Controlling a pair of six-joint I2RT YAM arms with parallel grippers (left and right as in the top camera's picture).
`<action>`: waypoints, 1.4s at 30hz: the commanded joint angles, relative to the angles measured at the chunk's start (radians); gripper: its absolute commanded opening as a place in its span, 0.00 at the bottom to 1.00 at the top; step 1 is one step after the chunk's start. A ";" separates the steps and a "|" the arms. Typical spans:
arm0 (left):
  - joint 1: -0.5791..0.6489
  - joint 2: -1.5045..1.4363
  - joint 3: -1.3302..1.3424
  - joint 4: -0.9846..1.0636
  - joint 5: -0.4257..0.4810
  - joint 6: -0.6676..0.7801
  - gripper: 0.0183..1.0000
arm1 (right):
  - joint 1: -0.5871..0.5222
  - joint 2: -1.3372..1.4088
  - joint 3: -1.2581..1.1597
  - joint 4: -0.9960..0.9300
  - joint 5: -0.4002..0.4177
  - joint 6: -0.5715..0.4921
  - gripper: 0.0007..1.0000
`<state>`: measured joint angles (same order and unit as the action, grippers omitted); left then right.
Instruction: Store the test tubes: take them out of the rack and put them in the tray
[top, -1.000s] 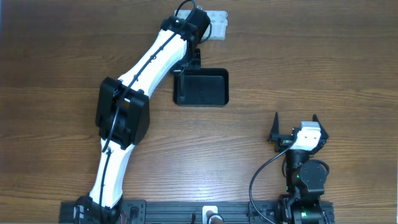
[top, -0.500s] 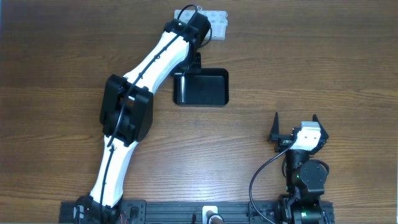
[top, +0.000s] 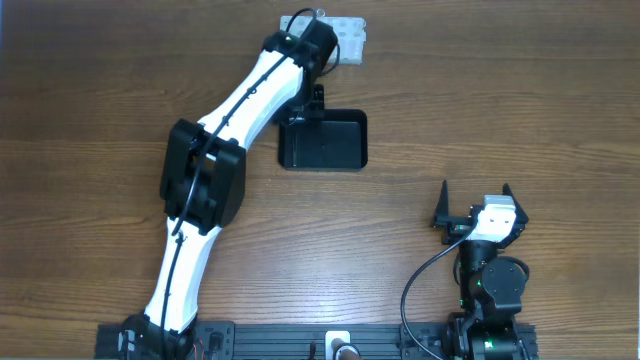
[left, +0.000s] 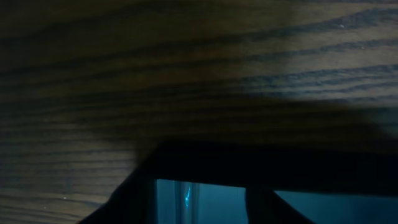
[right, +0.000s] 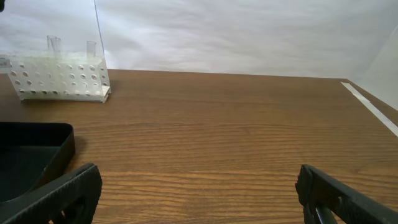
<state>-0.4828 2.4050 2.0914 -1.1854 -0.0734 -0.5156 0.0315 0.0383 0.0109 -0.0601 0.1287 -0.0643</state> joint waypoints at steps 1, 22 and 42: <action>0.012 -0.103 0.024 0.000 0.040 0.004 0.56 | -0.004 -0.003 -0.006 -0.004 -0.004 -0.004 0.99; 0.037 -0.234 0.155 0.397 -0.257 0.224 0.96 | -0.004 -0.003 -0.006 -0.004 -0.004 -0.004 0.99; 0.172 0.013 0.155 0.689 0.106 0.495 0.98 | -0.004 -0.003 -0.006 -0.004 -0.004 -0.004 0.99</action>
<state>-0.3099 2.3962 2.2353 -0.5014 -0.0647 -0.0994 0.0315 0.0383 0.0109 -0.0601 0.1287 -0.0639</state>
